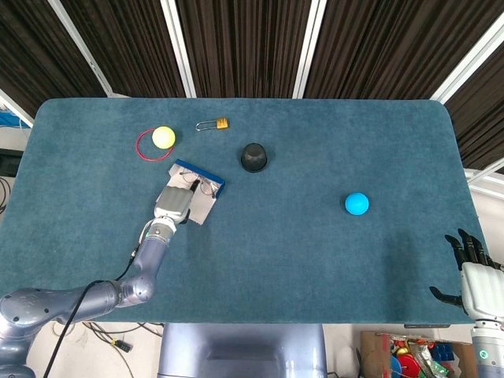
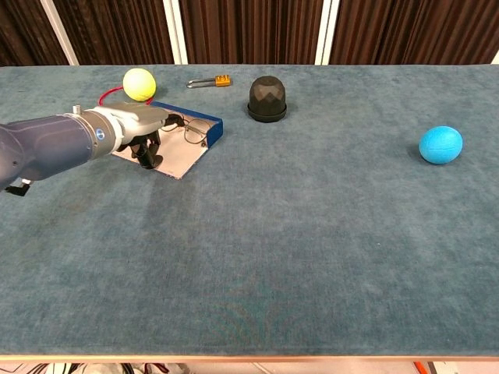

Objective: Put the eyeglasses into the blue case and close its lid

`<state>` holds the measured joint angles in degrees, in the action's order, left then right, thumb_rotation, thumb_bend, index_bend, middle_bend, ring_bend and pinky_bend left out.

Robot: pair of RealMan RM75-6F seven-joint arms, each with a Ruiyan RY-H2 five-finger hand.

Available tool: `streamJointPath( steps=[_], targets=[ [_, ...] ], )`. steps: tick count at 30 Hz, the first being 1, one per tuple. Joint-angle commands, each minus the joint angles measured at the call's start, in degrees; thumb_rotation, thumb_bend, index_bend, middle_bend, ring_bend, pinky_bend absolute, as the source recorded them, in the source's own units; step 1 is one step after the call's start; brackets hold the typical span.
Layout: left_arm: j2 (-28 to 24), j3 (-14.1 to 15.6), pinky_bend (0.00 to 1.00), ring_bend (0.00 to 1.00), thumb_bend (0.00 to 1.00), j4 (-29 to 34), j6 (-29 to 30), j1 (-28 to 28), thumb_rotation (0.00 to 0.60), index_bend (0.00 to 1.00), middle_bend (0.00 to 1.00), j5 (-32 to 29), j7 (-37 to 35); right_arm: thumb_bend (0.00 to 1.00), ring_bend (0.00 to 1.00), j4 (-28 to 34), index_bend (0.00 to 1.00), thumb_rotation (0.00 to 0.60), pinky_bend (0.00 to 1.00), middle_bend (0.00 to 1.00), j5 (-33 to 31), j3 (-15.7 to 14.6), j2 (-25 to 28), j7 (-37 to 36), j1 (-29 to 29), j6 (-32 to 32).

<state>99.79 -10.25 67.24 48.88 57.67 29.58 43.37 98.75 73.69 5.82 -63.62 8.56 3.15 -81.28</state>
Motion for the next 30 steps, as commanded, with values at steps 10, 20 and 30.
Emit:
streamJointPath(
  steps=[10, 20, 30],
  targets=[
    [-10.27, 3.13, 0.42, 0.29, 0.24, 13.93, 5.86, -5.95, 0.6, 0.13, 0.35, 9.16, -4.97, 0.13, 0.0, 0.29, 0.13, 0.6, 0.23, 0.0, -0.29, -0.02, 0.12, -0.21, -0.02, 0.24],
    [-10.78, 6.32, 0.13, 0.08, 0.13, 6.37, 2.95, -9.9, 0.6, 0.17, 0.16, 28.08, -20.93, 0.13, 0.0, 0.88, 0.13, 0.6, 0.23, 0.0, -0.67, -0.02, 0.22, -0.23, -0.03, 0.44],
    [-5.0, 6.96, 0.15, 0.08, 0.21, -5.75, 2.3, -10.46, 0.6, 0.17, 0.19, 36.33, -30.04, 0.13, 0.0, 1.04, 0.13, 0.6, 0.23, 0.0, -1.45, 0.09, 0.38, -0.27, 0.05, 0.89]
  ],
)
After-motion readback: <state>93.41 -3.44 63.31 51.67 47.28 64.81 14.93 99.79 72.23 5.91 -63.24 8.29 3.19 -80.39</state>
